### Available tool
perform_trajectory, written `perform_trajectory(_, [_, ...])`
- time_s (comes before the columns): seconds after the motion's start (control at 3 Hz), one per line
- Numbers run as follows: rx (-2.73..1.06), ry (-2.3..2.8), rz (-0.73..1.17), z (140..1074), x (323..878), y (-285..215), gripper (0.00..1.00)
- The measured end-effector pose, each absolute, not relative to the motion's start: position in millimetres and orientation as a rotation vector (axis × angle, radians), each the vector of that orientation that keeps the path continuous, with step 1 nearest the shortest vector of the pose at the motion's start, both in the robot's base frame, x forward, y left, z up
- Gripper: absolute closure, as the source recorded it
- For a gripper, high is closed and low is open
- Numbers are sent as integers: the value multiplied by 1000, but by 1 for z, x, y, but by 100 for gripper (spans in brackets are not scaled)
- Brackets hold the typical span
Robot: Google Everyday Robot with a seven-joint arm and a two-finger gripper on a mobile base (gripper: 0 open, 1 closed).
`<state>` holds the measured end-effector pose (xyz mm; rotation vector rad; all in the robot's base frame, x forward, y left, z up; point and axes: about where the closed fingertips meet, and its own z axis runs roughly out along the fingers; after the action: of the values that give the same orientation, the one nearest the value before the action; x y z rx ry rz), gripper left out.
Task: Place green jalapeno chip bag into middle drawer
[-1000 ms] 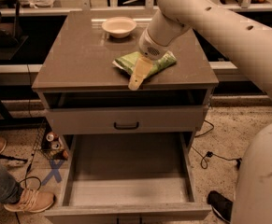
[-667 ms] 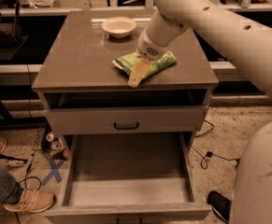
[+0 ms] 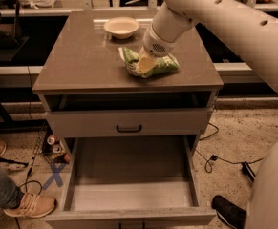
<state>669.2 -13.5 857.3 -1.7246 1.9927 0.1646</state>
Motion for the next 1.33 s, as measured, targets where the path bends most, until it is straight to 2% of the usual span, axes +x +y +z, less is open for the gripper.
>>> perform_trajectory(0.33, [-1738,1903,127,902,658,-25,95])
perform_trajectory(0.67, [-1738,1872,39,939,638,-51,100])
perform_trajectory(1.33, [-1706,2116,-72,957,558,-141,100])
